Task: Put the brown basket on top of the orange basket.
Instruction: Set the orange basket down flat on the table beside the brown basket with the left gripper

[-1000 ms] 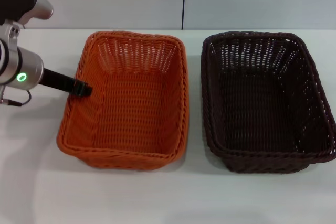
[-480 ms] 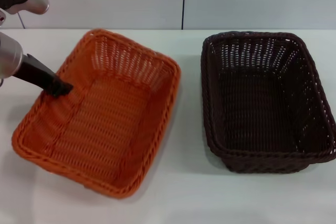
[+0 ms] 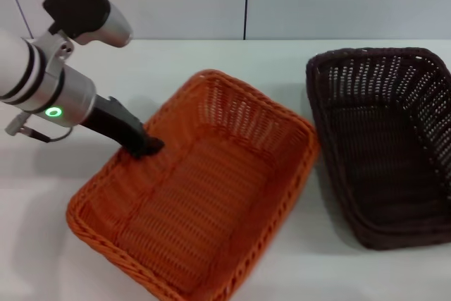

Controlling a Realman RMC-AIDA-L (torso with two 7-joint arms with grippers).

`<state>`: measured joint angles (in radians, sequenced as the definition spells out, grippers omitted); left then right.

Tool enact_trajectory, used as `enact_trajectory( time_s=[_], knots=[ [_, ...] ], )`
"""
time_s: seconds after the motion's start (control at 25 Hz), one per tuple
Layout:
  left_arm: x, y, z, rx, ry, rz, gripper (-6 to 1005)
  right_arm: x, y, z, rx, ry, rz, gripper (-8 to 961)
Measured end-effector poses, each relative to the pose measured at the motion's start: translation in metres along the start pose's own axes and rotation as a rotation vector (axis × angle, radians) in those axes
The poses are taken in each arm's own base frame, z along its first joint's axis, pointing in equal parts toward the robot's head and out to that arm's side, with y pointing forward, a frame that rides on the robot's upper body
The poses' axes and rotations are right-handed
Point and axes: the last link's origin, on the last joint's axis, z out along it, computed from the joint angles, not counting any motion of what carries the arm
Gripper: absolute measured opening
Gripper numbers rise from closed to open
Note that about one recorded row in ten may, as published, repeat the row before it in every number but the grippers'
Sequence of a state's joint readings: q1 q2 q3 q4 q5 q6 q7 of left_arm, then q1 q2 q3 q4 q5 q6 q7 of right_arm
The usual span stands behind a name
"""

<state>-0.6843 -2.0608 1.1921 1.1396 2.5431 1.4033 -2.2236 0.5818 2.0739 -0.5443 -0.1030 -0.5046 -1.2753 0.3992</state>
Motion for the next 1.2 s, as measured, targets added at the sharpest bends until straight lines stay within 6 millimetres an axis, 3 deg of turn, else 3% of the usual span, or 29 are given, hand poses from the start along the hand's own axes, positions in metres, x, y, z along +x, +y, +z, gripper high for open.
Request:
enact_trajectory(
  time_s=[0.4, 0.44, 0.52, 0.92, 1.2],
  knots=[
    [0.003, 0.013, 0.005, -0.063, 0.006, 0.057, 206, 0.002, -0.001, -0.004, 0.003, 0.007, 0.008, 571],
    [0.005, 0.031, 0.007, -0.162, 0.037, 0.158, 206, 0.002, -0.001, -0.004, 0.003, 0.007, 0.008, 571],
    [0.011, 0.038, 0.007, -0.196, 0.086, 0.207, 206, 0.003, 0.001, -0.005, 0.002, 0.012, 0.016, 571],
    [0.035, 0.048, 0.018, -0.166, 0.182, 0.378, 189, 0.005, 0.006, -0.002, -0.01, 0.017, 0.022, 571],
    [0.042, 0.045, 0.023, -0.116, 0.201, 0.412, 180, 0.006, 0.006, -0.003, -0.006, 0.021, 0.026, 570]
  ],
)
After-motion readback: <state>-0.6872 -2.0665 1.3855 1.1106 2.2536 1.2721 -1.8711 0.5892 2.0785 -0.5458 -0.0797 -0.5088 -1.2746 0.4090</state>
